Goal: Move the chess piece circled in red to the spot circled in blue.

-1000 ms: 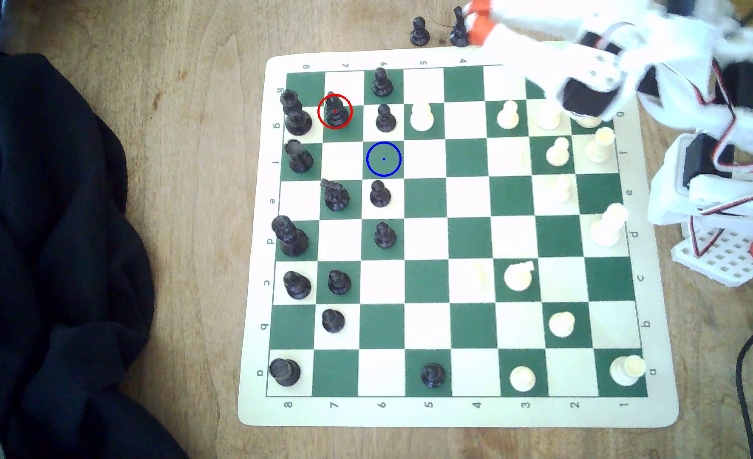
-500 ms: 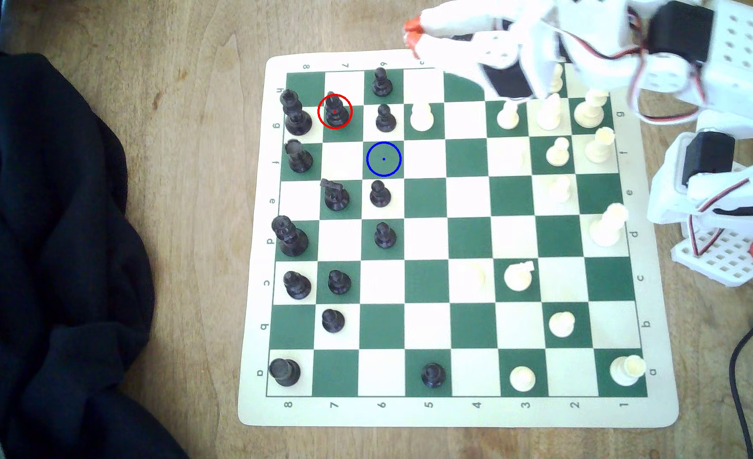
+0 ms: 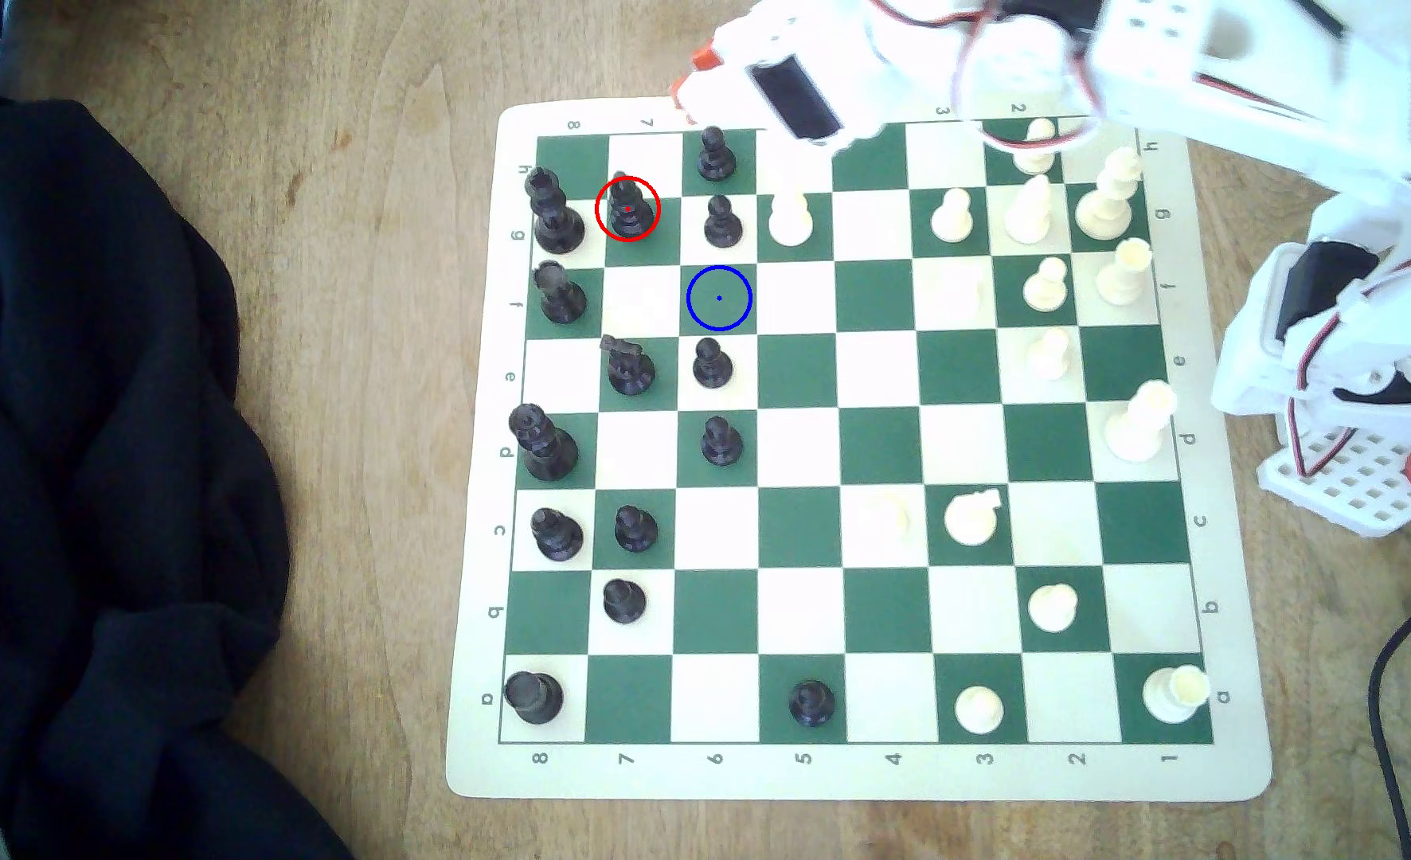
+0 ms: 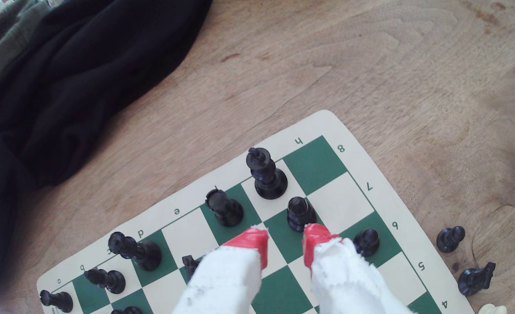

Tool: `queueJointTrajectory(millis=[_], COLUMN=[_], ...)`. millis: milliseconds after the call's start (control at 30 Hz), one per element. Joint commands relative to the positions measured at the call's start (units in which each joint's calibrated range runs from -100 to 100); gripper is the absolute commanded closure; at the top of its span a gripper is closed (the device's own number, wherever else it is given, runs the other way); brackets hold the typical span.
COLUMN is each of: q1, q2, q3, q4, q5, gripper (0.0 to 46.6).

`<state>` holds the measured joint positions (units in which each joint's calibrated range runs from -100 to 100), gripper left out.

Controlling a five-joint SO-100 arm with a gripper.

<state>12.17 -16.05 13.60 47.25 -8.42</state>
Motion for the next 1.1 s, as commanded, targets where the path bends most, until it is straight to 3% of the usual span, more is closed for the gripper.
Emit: queueJointTrajectory(millis=[0, 600, 1067], q1=[0.5, -0.5, 0.2], q2=[5.6, 25.7, 32.2], q3=[-11.6, -27.3, -31.5], q4=[3.0, 5.2, 3.5], q5=[0.3, 0.5, 0.5], gripper=[38.7, 36.5, 36.2])
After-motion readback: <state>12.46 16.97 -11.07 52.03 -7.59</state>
